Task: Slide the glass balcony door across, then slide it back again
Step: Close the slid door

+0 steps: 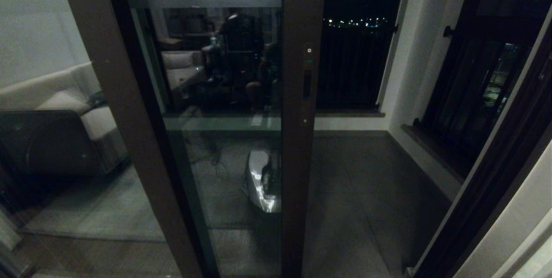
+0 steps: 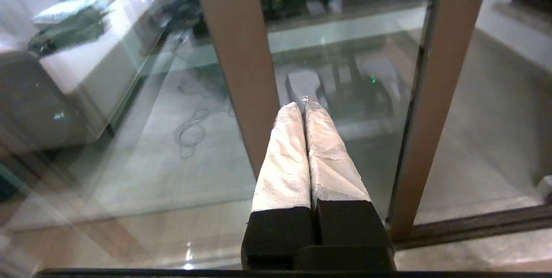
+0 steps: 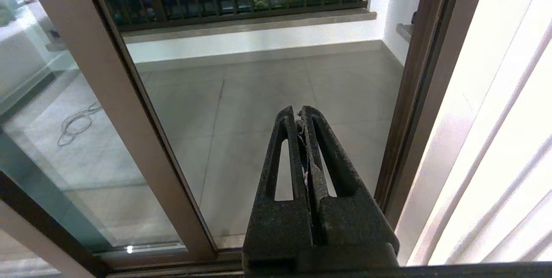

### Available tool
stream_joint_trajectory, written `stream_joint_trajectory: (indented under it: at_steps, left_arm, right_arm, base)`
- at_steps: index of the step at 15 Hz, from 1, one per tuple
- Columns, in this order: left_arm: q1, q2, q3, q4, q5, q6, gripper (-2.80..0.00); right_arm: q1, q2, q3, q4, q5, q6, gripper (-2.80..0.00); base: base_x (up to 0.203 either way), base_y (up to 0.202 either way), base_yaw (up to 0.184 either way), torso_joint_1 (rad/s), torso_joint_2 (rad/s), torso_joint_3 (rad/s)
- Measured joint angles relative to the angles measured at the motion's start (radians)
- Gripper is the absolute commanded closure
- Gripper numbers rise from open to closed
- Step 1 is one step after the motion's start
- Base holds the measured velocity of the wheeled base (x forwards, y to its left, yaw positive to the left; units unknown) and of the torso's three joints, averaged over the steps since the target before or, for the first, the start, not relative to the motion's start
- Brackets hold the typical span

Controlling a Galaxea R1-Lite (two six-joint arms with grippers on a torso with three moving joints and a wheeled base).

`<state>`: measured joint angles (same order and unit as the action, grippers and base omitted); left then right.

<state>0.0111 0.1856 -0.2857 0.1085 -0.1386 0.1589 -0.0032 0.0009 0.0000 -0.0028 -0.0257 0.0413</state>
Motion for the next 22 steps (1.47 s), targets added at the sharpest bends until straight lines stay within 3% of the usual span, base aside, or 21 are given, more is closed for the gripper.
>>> stream_joint_trajectory:
  at_steps: [5, 7, 9, 22]
  left_arm:
    - [-0.005, -0.112, 0.174, 0.0, 0.07, 0.015, 0.0]
    - [-0.007, -0.155, 0.234, -0.01, 0.095, -0.016, 0.0]
    - [-0.008, -0.174, 0.247, -0.019, 0.098, -0.043, 0.0]
    - [-0.01, -0.187, 0.255, -0.015, 0.099, -0.052, 0.0]
  right_arm:
    - [0.0, 0.0, 0.0, 0.0, 0.0, 0.0, 0.0]
    - [0.0, 0.0, 0.0, 0.0, 0.0, 0.0, 0.0]
    - [0.0, 0.0, 0.0, 0.0, 0.0, 0.0, 0.0]
    - [0.0, 0.0, 0.0, 0.0, 0.0, 0.001, 0.0]
  base:
    - [0.0, 0.0, 0.0, 0.0, 0.0, 0.0]
    - [0.0, 0.0, 0.0, 0.0, 0.0, 0.0]
    - [0.0, 0.0, 0.0, 0.0, 0.0, 0.0]
    - [0.0, 0.0, 0.0, 0.0, 0.0, 0.0]
